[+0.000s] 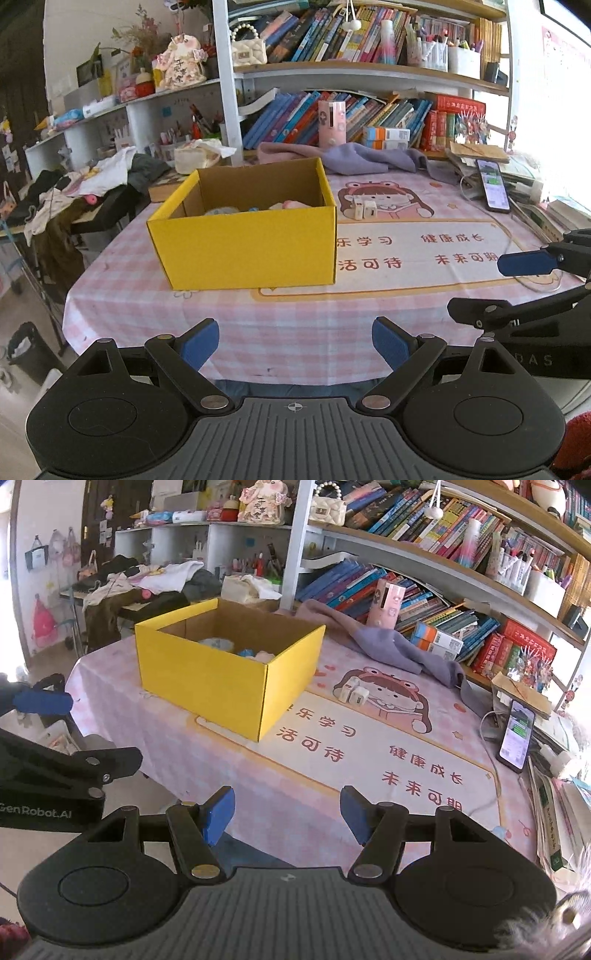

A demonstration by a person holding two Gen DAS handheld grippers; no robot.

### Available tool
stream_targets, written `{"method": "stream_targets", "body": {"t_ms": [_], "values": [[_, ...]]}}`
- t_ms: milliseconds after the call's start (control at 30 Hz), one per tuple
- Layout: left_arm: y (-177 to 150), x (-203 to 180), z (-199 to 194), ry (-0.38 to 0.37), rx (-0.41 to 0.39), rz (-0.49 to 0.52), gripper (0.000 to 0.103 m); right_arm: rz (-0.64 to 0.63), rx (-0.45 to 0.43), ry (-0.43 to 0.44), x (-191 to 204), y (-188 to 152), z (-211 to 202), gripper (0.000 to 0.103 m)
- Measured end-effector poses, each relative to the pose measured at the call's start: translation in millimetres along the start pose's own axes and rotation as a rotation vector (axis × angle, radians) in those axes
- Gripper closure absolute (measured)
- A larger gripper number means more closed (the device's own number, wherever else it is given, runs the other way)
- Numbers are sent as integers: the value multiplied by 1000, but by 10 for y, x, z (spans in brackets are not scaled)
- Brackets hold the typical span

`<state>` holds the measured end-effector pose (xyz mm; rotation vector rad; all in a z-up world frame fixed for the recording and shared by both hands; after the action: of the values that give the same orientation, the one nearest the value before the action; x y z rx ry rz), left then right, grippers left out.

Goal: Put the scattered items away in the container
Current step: 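Lift both open tools out of the yellow box and back away, then move both tools toward the white charger and small white box on the mat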

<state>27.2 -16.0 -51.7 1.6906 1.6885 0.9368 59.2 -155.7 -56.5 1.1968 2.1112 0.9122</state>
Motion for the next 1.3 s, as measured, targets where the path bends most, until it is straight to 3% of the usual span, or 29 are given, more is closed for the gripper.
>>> {"method": "stream_targets", "body": {"t_ms": [400, 867, 1067, 1300], "values": [[-21, -72, -24, -13, 7, 25, 11, 19, 24, -13, -41, -30, -8, 40], [-78, 9, 41, 10, 51, -21, 11, -27, 49, 41, 72, -18, 84, 39], [-24, -101, 122, -23, 56, -5, 11, -25, 79, 17, -32, -61, 121, 38], [97, -444, 312, -114, 68, 50, 11, 20, 107, -53, -342, -164, 87, 38]]}}
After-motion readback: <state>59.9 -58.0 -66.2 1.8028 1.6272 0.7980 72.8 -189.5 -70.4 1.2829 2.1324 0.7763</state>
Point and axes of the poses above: each gripper's, at about its wrist camera, not at the fingertips, and z roughly the way its jaws point, x to its left, y to its top, the point moved 7 cm from there along z, roughly the way its jaws point, and after that the axes turned 1 degree about z, right-handed, at the moved point
